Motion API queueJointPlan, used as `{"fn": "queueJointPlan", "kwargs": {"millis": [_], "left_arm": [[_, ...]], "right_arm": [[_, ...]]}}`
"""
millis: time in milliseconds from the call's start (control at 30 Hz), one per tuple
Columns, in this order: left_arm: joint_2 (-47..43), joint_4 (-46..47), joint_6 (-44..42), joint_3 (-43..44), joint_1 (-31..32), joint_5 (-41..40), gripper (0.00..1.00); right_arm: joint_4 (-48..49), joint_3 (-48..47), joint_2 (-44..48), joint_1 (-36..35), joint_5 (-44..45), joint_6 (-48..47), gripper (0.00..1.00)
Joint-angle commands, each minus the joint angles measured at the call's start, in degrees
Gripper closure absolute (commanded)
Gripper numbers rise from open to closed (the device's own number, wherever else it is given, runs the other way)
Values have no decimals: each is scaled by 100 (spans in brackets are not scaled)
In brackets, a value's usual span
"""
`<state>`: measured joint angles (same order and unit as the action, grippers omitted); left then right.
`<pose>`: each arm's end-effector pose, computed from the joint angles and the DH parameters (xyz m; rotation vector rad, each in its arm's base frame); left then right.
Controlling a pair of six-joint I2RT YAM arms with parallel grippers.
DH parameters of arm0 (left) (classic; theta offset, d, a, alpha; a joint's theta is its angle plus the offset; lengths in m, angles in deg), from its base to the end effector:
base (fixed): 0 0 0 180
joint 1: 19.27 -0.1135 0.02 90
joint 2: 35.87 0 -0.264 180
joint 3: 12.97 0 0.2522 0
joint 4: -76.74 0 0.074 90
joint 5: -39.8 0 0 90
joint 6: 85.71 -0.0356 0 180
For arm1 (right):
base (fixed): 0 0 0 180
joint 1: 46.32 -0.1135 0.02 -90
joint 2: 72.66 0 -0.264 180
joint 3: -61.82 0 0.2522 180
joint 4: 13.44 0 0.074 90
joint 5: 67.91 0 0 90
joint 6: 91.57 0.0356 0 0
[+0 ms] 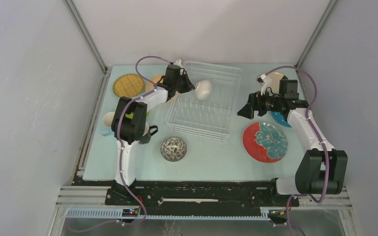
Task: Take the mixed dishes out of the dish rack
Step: Pick up the bowl from the dish rack.
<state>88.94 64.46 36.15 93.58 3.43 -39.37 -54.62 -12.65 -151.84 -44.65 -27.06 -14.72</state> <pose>0.4624 -0.2007 0.1959 -0.0566 2.1882 -0.7563 0.2902 0.0185 0.2822 -0.6096 2.0934 0.8602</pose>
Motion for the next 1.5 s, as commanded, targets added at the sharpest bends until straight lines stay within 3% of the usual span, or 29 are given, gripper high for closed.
{"fn": "queueJointPlan", "kwargs": {"millis": [0,600,833,1100,1233,1467], "left_arm": [[-91,-668,-326,-220,-28,-299,99],[-267,-1090,-680,-86,-55,-980,98],[-203,-1106,-691,-31,-55,-775,98],[-221,-1106,-704,-59,-55,-662,98],[-239,-1097,-708,-97,-55,-550,98],[-310,-1084,-705,-112,-55,-513,98]], "right_arm": [[141,-222,58,-60,-82,85,8],[232,-226,67,-150,-40,194,8],[305,-802,-56,-928,71,422,9],[1359,-1952,-1438,-1612,357,1999,10],[1443,-2891,-2402,-1880,1006,2778,13],[1924,-3826,-3651,-1942,1557,4042,22]]}}
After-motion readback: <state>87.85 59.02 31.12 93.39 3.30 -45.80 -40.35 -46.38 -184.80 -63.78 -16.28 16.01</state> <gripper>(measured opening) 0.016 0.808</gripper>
